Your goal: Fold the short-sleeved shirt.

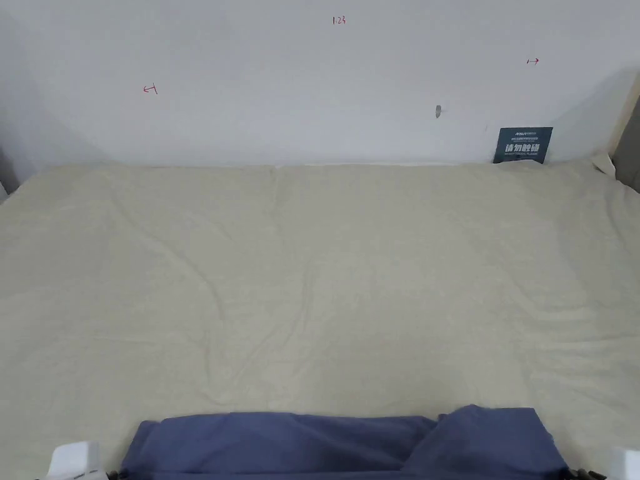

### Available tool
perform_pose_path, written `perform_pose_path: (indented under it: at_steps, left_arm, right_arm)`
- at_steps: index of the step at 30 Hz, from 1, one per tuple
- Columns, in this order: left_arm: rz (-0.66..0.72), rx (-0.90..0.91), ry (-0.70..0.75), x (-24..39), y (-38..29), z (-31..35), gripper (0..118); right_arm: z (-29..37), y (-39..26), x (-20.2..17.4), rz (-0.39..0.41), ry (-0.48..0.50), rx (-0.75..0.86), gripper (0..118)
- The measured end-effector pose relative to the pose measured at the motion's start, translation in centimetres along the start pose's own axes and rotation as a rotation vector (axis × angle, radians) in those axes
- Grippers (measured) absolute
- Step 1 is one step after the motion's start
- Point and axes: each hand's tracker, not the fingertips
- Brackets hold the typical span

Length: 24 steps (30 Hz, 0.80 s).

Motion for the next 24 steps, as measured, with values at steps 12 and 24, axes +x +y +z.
perform_pose_path:
  at_steps: [12, 24]
  left_arm:
    - [0.045, 0.123, -0.028, 2.3, 2.2, 3.7, 111]
    - [-0.062, 0.728, -0.065, 11.3, 8.5, 16.3, 110]
  right_arm:
    - [5.0, 3.6, -3.5, 0.016, -0.032, 0.202, 103]
    - [15.0, 10.9, -13.7, 0.211, -0.003, 0.726, 103]
